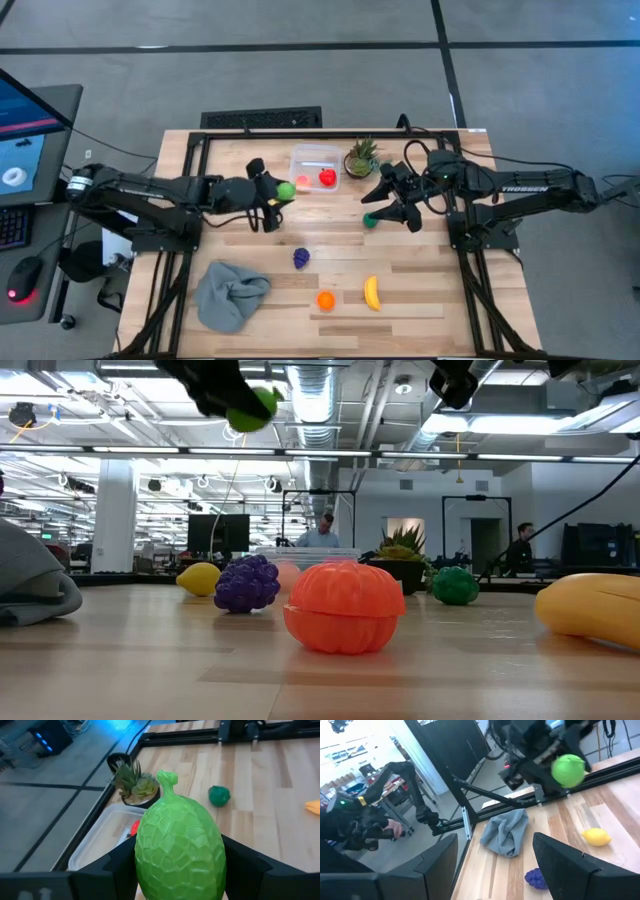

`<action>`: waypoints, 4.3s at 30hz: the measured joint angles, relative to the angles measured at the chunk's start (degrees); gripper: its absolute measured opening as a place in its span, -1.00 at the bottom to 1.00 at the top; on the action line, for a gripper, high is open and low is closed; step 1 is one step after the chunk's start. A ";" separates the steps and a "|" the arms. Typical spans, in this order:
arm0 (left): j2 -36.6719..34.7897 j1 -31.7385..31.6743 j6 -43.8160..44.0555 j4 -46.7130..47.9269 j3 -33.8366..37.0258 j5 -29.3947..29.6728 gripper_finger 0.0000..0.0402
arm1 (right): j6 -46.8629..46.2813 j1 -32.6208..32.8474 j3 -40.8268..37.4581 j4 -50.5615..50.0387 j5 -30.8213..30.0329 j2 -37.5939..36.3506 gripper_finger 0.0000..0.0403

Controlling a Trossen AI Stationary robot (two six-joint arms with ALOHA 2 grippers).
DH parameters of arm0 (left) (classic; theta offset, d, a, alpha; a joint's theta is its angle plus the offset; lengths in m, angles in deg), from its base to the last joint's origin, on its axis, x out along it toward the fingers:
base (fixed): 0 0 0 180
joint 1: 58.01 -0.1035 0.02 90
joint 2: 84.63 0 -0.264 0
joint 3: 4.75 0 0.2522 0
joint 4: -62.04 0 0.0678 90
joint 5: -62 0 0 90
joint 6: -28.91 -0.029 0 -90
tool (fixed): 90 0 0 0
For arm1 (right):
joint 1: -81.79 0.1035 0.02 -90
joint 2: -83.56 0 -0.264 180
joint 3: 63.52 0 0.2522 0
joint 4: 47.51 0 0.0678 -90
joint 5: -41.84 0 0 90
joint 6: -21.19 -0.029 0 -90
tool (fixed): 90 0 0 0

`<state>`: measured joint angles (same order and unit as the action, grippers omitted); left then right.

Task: Pick and placing Produce into tupperware
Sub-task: Put the green melon into the transparent container, then put the yellow lemon into the transparent container

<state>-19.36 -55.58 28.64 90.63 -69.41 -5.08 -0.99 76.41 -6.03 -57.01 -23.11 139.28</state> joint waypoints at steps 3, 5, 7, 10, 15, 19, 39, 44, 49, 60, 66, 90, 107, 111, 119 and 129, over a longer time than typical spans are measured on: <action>0.53 -5.60 -2.44 -3.03 2.15 -5.76 0.05 | -0.51 -0.47 0.00 1.13 -0.93 0.00 0.39; 0.47 -9.96 -4.22 -5.31 3.10 -10.04 0.05 | -1.25 -0.80 0.00 2.15 -1.58 0.00 0.39; 0.42 -14.61 -5.54 -6.37 3.83 -13.88 0.05 | -1.42 -1.11 0.00 2.87 -2.12 0.00 0.39; 0.47 -21.41 -7.49 -7.66 4.31 -19.74 0.05 | -1.40 -1.19 0.00 3.09 -3.79 0.00 0.39; 2.95 -29.55 -9.11 -10.98 4.24 -28.52 0.05 | -0.95 -2.01 0.00 3.32 -7.27 0.02 0.39; 8.12 -31.98 -9.74 -12.50 3.83 -33.18 0.05 | -0.92 -3.14 0.00 3.99 -8.60 0.02 0.39; 36.24 -32.36 -9.72 -1.34 -17.87 -34.57 0.05 | -1.38 -6.50 0.00 3.05 -8.76 0.02 0.39; 39.92 -33.45 -9.95 4.07 -23.69 -33.06 0.05 | -1.40 -6.73 0.00 2.13 -8.67 0.02 0.39; 42.90 -34.46 -11.48 9.28 -28.34 -31.59 0.05 | -1.34 -7.16 0.00 1.74 -8.63 0.04 0.39; 45.58 -34.97 -14.99 12.82 -30.53 -30.60 0.05 | -1.28 -8.67 0.00 1.75 -8.65 0.04 0.39; 46.74 -35.69 -14.97 14.53 -30.48 -32.14 0.05 | -1.25 -8.67 0.00 1.78 -8.65 0.04 0.39; 49.27 -33.89 -14.63 13.53 -30.99 -32.88 0.27 | -2.27 -8.54 0.00 1.99 -8.65 0.04 0.39; 48.06 -33.94 -14.92 14.16 -30.99 -33.62 0.31 | -2.27 -8.54 0.00 1.74 -8.65 0.04 0.39; 45.86 -33.99 -15.13 14.23 -30.99 -33.68 0.31 | -2.27 -8.54 0.00 1.68 -8.65 0.04 0.39; 39.16 -33.99 -17.94 20.27 -31.06 -34.77 0.31 | -2.27 -8.52 0.00 1.26 -8.58 0.04 0.39; 31.93 -33.99 -20.02 37.40 -31.06 -36.07 0.31 | -1.41 -8.52 0.00 1.07 -8.43 0.04 0.39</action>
<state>12.57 -89.56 8.62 128.03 -100.47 -41.15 -2.40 67.90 -6.03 -55.94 -31.53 139.32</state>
